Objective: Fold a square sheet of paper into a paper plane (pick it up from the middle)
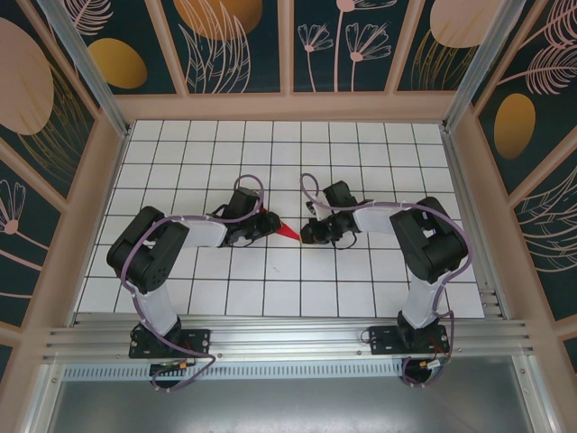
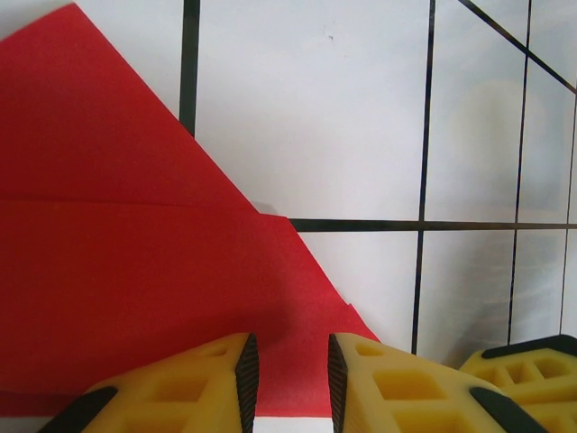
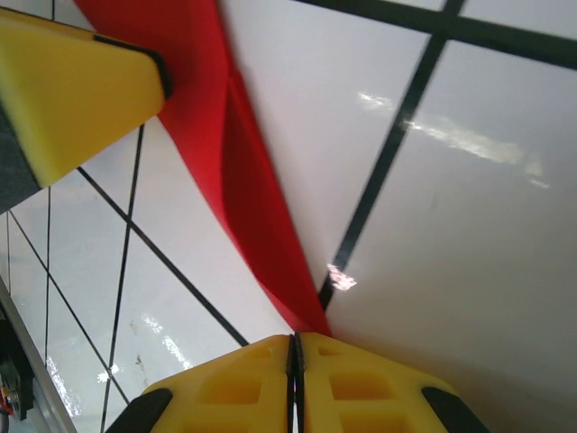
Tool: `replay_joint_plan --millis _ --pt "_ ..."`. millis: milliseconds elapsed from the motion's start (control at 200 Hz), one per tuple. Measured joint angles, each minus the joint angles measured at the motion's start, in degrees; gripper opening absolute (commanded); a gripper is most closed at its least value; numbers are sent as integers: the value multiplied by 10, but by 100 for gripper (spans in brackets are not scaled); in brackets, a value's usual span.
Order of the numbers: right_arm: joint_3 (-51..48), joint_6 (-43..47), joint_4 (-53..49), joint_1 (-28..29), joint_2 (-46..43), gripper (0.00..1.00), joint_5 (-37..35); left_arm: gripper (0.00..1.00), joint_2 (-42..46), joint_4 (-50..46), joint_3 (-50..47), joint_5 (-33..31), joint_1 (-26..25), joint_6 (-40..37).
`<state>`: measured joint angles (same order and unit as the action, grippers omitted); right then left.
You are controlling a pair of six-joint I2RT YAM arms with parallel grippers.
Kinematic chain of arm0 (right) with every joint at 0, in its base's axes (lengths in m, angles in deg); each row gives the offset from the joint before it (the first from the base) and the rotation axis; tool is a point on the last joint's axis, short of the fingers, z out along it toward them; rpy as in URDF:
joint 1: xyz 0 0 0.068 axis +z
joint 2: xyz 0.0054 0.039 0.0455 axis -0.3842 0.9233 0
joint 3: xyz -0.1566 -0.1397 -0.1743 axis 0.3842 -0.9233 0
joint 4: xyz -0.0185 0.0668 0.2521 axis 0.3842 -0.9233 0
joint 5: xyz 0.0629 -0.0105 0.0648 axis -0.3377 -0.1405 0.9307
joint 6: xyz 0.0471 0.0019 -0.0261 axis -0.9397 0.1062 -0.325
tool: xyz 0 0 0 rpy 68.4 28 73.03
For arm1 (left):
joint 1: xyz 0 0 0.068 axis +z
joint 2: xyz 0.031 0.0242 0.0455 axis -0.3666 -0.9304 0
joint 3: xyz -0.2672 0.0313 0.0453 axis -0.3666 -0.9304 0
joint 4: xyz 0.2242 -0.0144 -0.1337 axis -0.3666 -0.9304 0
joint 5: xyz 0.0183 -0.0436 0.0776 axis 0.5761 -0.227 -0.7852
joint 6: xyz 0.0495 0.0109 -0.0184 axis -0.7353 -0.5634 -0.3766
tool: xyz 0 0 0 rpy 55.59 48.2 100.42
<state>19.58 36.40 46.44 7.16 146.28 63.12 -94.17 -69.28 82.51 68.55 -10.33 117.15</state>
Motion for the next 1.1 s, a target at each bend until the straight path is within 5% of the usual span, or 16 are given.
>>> replay_joint_plan --millis 776,1101 --pt "15 -42 29 42 -40 17 -25 29 -1 0 1 0 0 0" --pt "56 -66 42 51 11 13 -31 28 -1 -1 0 0 0 0"
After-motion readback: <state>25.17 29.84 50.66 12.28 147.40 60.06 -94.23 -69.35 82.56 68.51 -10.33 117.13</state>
